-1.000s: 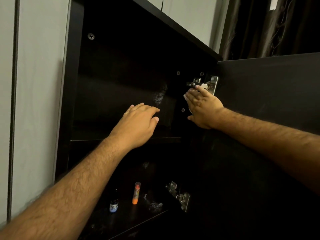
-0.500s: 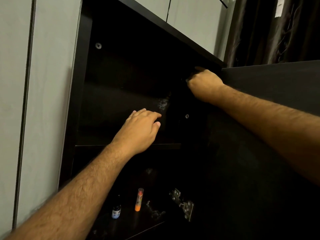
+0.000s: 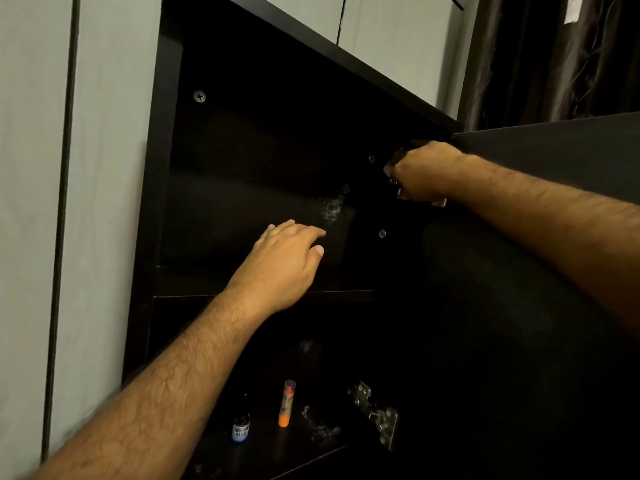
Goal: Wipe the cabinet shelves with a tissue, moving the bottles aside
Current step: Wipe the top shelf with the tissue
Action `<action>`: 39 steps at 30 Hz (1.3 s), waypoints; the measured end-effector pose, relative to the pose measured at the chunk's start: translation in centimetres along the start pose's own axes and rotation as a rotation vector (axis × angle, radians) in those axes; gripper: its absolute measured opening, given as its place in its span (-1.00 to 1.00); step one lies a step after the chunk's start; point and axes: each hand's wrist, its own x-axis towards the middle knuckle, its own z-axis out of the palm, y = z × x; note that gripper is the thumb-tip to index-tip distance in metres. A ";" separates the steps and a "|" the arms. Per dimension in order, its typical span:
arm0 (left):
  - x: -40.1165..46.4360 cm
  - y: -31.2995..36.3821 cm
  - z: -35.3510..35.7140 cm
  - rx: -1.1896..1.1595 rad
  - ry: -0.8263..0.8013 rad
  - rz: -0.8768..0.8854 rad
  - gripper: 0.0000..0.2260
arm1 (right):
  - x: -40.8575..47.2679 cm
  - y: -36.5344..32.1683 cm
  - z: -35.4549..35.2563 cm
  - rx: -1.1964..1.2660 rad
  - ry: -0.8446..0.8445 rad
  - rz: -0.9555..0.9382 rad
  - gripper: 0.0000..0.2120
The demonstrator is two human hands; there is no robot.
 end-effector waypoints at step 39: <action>-1.3 -0.3 -2.8 -0.023 0.103 -0.161 -0.64 | 4.4 -13.6 9.1 1.222 0.289 0.399 -0.09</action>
